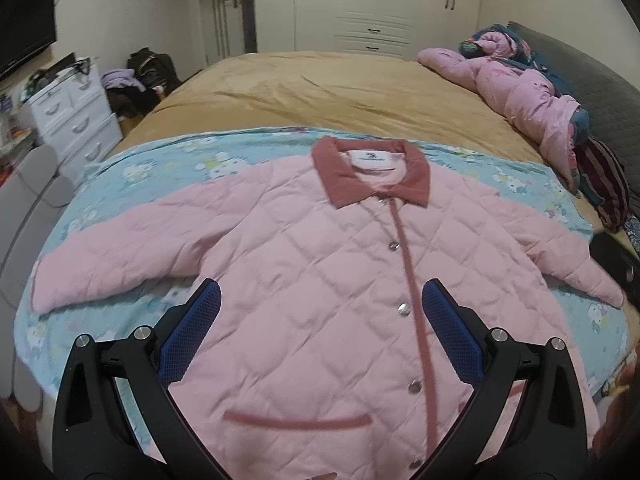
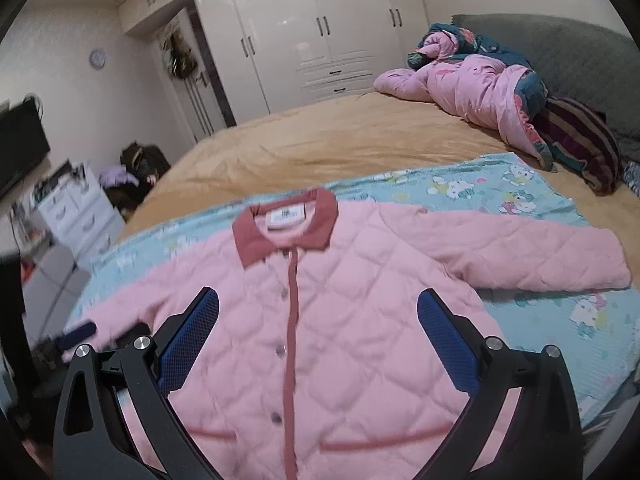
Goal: Fold large clothes
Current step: 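Move the right gripper over the jacket to the sleeve cuff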
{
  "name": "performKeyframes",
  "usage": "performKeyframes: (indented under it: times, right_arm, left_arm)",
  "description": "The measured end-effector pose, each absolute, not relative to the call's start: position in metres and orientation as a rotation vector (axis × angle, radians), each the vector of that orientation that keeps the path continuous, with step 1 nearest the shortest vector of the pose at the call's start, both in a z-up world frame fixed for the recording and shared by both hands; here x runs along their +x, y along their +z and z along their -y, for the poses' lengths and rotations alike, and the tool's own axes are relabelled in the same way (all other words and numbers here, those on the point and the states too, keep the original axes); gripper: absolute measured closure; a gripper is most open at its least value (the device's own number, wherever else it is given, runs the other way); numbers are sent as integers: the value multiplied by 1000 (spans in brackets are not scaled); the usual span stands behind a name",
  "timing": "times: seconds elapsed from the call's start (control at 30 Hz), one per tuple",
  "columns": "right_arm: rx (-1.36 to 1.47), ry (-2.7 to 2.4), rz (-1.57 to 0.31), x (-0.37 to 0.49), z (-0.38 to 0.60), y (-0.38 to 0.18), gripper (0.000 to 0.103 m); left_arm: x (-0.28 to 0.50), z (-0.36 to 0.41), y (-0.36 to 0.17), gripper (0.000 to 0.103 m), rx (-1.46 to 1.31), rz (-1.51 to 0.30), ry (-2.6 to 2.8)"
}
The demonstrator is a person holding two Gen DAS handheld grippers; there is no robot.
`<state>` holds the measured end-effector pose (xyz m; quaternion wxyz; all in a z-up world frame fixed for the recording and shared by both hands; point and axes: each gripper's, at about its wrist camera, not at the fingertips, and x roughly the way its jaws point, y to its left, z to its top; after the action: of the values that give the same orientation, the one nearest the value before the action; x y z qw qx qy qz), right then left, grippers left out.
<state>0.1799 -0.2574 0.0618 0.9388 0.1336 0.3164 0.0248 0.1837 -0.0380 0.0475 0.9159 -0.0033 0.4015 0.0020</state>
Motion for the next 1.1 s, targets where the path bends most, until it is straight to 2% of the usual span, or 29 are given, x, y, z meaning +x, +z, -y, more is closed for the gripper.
performKeyframes:
  times: [0.4,0.73,1.1]
  right_arm:
    - [463,-102,-608,276,321,57,4]
    - [587,-289,-629,304,409,1,4]
    - [763,-486,-646,292,515,-62,4]
  left_arm:
    - [266,73,34,9,-19,-838,-74]
    - [315,103,9,9,4,-856,-83]
    - [342,139,-33,9,46,-914,-82]
